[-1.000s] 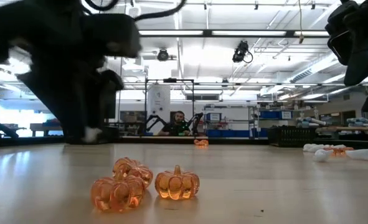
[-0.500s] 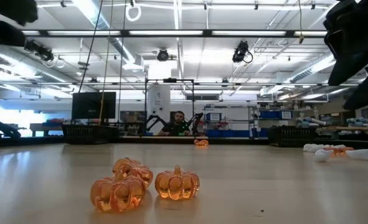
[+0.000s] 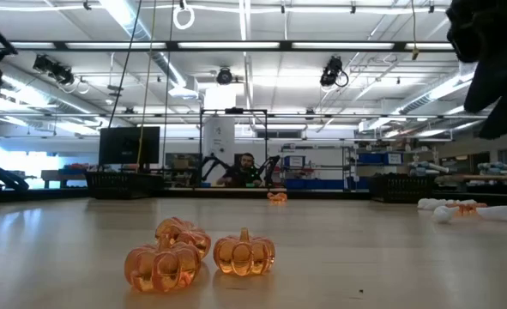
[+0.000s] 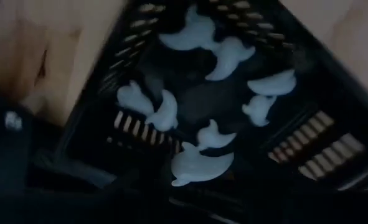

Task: Sort Halloween decoration
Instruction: Put the white ghost toy into the bottom black basket

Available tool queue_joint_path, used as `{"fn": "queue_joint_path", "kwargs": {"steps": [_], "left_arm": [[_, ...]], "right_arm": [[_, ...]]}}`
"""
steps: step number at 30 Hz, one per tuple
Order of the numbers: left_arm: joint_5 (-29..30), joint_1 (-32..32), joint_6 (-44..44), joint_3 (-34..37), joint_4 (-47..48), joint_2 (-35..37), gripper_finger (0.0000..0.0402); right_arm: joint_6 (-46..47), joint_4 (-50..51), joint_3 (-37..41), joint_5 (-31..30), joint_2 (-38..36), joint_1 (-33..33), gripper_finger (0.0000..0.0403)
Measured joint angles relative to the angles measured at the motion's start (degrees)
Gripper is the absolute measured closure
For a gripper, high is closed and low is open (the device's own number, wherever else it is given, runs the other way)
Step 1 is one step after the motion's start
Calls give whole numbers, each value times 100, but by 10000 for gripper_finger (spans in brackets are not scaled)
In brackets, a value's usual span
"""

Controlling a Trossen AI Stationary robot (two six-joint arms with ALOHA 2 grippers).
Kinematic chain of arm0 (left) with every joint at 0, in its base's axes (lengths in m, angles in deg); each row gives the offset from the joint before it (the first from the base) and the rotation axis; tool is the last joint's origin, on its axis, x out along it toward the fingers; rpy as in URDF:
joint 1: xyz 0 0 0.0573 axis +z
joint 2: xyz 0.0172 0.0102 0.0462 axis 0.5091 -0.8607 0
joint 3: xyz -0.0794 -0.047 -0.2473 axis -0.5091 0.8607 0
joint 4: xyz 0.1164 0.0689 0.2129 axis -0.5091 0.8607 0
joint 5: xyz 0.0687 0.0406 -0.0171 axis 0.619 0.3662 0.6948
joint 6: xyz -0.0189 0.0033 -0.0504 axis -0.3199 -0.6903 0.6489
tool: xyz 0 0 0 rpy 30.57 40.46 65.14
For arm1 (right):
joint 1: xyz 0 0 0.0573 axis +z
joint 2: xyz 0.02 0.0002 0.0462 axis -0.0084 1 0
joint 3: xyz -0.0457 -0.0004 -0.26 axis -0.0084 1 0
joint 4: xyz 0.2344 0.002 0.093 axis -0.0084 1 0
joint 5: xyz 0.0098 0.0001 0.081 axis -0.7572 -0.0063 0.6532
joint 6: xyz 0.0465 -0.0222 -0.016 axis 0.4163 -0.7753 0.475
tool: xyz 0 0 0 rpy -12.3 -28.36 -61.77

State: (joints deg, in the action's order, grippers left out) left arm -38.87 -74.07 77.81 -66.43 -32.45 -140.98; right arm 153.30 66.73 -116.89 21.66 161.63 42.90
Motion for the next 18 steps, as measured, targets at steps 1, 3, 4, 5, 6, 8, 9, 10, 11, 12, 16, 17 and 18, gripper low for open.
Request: {"fn": "queue_joint_path", "kwargs": {"steps": [1, 3, 4, 5, 6, 8, 9, 10, 11, 12, 16, 17, 18], "left_arm": [[-2, 26, 235, -6, 10, 82, 235], [45, 72, 449, -74, -79, 179, 225], [127, 92, 575, -119, -128, 219, 218], [224, 92, 694, -149, -192, 243, 210], [353, 92, 765, -168, -269, 238, 202], [519, 77, 937, -175, -400, 211, 181], [516, 77, 1024, -177, -364, 210, 170], [495, 96, 1152, -177, -285, 209, 158], [424, 157, 1327, -175, -229, 209, 147], [318, 247, 1559, -175, -213, 215, 137], [19, 633, 2409, -206, -332, 345, 123], [96, 708, 2451, -266, -367, 361, 125], [255, 778, 2438, -346, -371, 371, 129]], "right_arm": [[-160, 379, -119, 32, -62, 0, 241], [-525, 1173, -323, 49, -166, -34, 241], [-656, 1516, -400, 50, -210, -69, 241], [-781, 1828, -450, 68, -260, -114, 240], [-926, 2125, -475, 98, -323, -176, 240], [-1311, 2475, -476, 178, -450, -304, 234], [-1529, 2583, -476, 240, -512, -381, 230], [-1752, 2694, -476, 336, -582, -455, 224], [-1982, 2778, -476, 458, -652, -532, 218], [-2199, 2839, -476, 582, -722, -606, 212], [-2546, 3509, -476, 1173, -1021, -807, 200], [-2559, 3694, -476, 1310, -1101, -828, 200], [-2564, 3901, -476, 1424, -1180, -830, 201]]}}
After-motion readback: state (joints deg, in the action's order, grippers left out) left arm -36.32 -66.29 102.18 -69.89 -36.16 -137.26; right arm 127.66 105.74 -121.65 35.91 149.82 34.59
